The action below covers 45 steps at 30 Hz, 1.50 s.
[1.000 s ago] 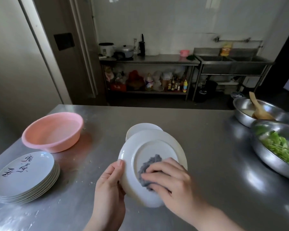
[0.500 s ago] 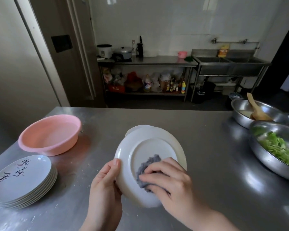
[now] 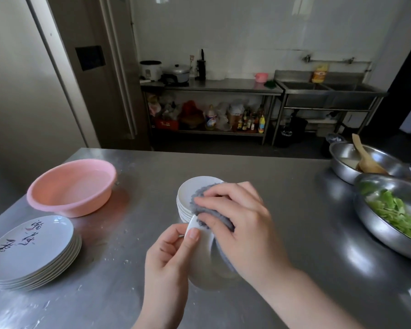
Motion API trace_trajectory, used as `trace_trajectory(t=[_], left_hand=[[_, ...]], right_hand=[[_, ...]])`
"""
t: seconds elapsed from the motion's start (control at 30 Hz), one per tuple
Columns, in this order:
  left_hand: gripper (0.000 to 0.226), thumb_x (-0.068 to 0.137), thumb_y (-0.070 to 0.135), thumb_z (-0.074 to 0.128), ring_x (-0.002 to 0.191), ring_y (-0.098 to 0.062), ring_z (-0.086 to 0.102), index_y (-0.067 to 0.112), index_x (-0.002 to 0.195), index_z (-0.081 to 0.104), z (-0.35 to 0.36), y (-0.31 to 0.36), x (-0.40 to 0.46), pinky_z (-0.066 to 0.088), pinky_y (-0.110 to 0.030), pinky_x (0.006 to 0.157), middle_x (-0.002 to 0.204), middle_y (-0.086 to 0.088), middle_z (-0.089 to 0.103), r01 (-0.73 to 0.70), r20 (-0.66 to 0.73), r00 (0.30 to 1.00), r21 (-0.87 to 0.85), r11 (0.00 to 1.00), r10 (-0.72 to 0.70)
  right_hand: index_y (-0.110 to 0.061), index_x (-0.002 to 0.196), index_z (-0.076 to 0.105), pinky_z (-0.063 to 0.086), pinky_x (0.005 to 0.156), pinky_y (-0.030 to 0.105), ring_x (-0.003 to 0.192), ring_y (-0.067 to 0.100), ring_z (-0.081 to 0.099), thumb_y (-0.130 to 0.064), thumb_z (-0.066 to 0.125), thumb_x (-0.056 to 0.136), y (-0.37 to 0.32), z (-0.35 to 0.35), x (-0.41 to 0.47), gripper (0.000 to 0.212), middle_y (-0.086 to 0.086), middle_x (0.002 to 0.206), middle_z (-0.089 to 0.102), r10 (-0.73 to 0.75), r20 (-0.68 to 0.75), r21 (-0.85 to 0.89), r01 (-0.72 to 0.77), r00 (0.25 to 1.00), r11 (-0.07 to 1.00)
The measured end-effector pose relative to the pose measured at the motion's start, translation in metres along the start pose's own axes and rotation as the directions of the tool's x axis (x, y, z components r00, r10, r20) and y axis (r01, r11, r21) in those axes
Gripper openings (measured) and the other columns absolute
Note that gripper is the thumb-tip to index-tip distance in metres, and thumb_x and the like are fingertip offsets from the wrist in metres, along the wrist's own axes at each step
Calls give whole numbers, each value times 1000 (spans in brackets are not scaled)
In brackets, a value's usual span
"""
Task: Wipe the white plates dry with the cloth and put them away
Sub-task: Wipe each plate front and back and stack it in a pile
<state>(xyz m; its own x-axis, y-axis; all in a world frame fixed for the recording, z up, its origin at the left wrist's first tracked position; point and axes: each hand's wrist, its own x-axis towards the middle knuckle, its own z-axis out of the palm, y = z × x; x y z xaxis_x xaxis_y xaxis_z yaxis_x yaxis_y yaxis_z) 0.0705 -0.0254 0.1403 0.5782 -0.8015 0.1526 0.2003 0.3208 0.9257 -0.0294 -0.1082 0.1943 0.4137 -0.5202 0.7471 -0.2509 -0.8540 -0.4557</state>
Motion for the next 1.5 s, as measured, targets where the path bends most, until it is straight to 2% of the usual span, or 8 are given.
trace_trajectory(t=[0.2,0.4,0.6,0.87,1.03,1.2,1.4,1.5], left_hand=[[8,75,20,73,56,-9,57,12,75,72,-6,8,3,41,-12,48,67,-2,67,28,-60,998,-23,999,-30],[13,76,23,70,58,-11,60,11,79,74,-4,9,5,44,-13,50,70,-6,69,36,-25,999,-36,999,-37],[13,69,31,74,53,-10,51,19,68,68,-7,7,11,36,-17,44,66,-2,62,183,-37,982,-100,978,-188],[20,85,28,58,78,-12,66,14,81,72,-6,2,24,41,-35,83,89,-2,71,292,-119,932,-314,903,-343],[22,96,18,54,77,-3,71,11,88,73,1,6,27,52,-25,75,88,4,75,285,-213,871,-514,810,-442],[15,95,17,58,66,-1,71,10,88,69,11,8,29,55,-17,51,78,5,75,287,-230,806,-654,700,-545],[17,95,23,58,73,-10,72,7,94,66,22,8,33,59,-31,73,77,-1,76,331,-195,762,-702,630,-618],[14,94,18,59,63,-8,72,7,88,66,24,10,33,58,-25,52,71,0,75,313,-200,750,-732,605,-631]], right_hand=[[-18,94,76,44,89,20,99,13,60,-7,71,82,30,-19,9,17,-9,97,66,341,-30,77,-338,940,938],[-19,95,77,43,86,18,93,11,54,-13,70,80,7,-5,3,18,-9,96,65,22,45,-13,-21,999,1000],[-21,94,76,42,89,16,99,8,59,-6,71,82,38,-20,21,20,-11,98,66,249,103,121,-261,963,958],[-23,92,75,41,80,5,95,-3,61,1,65,86,73,-34,3,27,-12,98,68,446,120,268,-462,887,846],[-23,94,74,42,85,9,101,4,61,1,67,84,70,-22,-34,27,-16,101,65,394,-18,229,-380,919,896],[-15,101,74,41,91,14,101,9,55,-13,65,84,55,-2,-61,19,-8,104,64,155,-218,34,-151,964,988],[-13,104,75,47,86,26,92,15,52,-10,69,87,40,20,-81,18,-2,106,64,-67,-140,-51,60,988,997],[-10,103,74,44,89,24,95,17,56,-11,68,87,50,9,-74,17,0,105,64,34,-267,-12,-38,963,999]])
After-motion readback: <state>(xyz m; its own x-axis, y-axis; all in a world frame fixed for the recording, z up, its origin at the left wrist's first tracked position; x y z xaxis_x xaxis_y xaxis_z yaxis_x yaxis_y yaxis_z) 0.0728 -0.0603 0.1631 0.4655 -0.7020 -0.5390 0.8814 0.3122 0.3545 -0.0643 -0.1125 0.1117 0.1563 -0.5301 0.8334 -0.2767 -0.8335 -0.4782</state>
